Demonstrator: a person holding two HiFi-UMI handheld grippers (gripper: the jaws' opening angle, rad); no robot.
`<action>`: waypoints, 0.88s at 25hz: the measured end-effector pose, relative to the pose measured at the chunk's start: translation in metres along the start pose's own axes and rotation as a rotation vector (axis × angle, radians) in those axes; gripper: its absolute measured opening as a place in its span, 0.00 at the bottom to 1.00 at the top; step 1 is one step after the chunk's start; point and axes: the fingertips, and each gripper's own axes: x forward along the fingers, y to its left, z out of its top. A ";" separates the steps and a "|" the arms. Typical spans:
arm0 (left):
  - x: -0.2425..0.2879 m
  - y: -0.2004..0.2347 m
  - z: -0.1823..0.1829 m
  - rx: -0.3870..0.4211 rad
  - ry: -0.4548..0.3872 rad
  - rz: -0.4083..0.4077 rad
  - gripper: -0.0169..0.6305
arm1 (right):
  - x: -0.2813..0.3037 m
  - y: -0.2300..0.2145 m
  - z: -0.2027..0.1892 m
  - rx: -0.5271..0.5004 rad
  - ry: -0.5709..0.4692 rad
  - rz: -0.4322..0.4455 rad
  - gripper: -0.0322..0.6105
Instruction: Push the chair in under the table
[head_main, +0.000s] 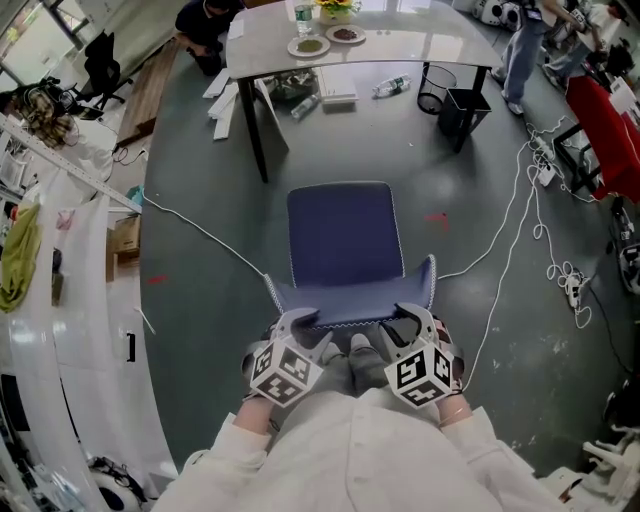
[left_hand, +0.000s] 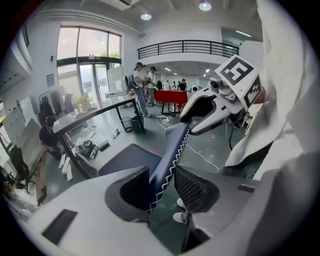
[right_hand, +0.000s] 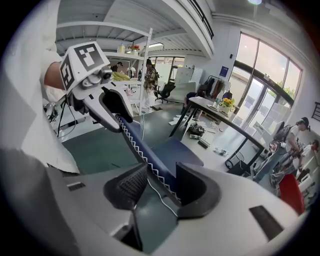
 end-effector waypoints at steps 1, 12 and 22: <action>0.000 0.000 0.000 -0.002 -0.004 -0.004 0.28 | 0.000 0.001 0.001 0.002 0.001 -0.004 0.35; -0.001 0.005 -0.001 -0.006 0.005 -0.007 0.28 | 0.003 0.000 0.005 -0.021 0.007 -0.070 0.35; 0.000 0.006 0.001 -0.010 0.025 -0.052 0.27 | 0.005 -0.002 0.007 -0.044 0.008 -0.104 0.35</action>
